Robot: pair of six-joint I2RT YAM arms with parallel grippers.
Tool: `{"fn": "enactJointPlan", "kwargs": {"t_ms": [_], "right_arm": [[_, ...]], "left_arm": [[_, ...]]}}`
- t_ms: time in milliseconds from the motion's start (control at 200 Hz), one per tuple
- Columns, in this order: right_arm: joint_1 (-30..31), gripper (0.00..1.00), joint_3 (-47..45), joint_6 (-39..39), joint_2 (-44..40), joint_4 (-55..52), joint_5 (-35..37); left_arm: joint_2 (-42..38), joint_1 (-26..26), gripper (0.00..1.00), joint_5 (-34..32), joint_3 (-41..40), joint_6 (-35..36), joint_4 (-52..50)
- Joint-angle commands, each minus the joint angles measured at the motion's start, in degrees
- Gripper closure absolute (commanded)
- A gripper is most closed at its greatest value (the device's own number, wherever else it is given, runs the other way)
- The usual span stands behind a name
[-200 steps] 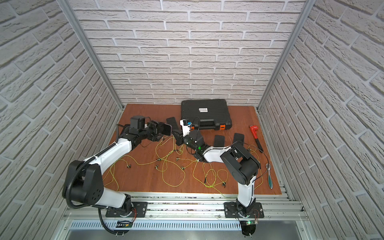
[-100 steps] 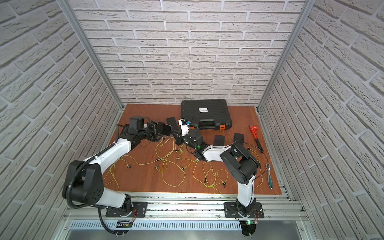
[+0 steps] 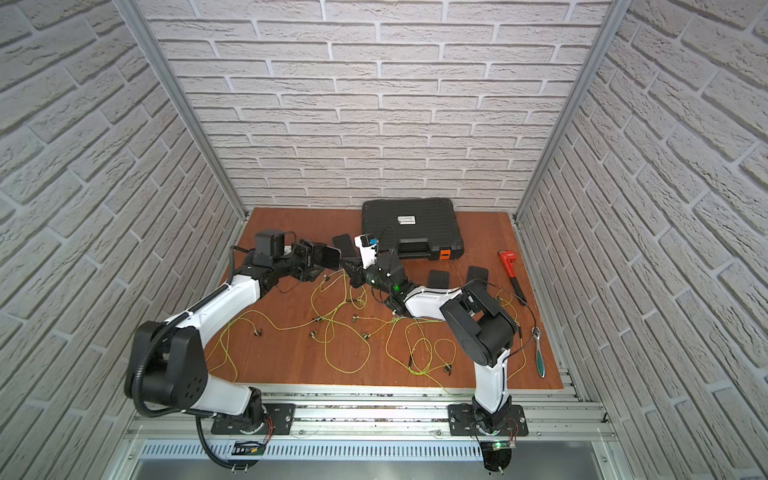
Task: Plug wired earphones into phones
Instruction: Insert the wired earphone into the phone.
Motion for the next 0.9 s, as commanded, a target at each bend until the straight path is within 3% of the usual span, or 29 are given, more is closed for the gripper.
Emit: {"fn": "enactJointPlan", "kwargs": {"t_ms": [0, 105, 215, 430, 585, 685, 895], "right_arm": [[-0.17, 0.75, 2.08, 2.41, -2.76, -4.96, -0.07], [-1.33, 0.56, 1.81, 4.32, -5.28, -8.38, -1.74], [-3.20, 0.47, 1.21, 5.04, -8.52, -13.78, -3.90], [-5.66, 0.43, 0.76, 1.25, -14.62, -27.19, -6.07], [-6.47, 0.41, 2.70, -3.68, -16.56, -39.67, -6.13], [-6.48, 0.42, 3.23, -4.43, -17.30, -41.20, -6.73], [-4.24, 0.64, 5.33, 2.94, -8.99, -25.78, -12.75]], "left_arm": [[-1.89, 0.39, 1.00, 2.15, -1.04, -0.77, 1.34], [-2.50, 2.18, 1.00, 0.54, -1.11, -0.38, -0.22], [-3.16, 3.61, 1.00, -0.01, -0.84, 0.22, -1.38], [-3.53, 5.77, 1.00, 0.64, 0.42, 3.77, -5.14], [-3.91, 8.33, 1.00, 1.06, 3.14, 11.44, -13.35], [-4.83, 9.04, 1.00, 1.05, 3.24, 12.53, -15.35], [-5.15, 7.07, 1.00, 3.08, 0.92, 6.28, -8.93]]}}
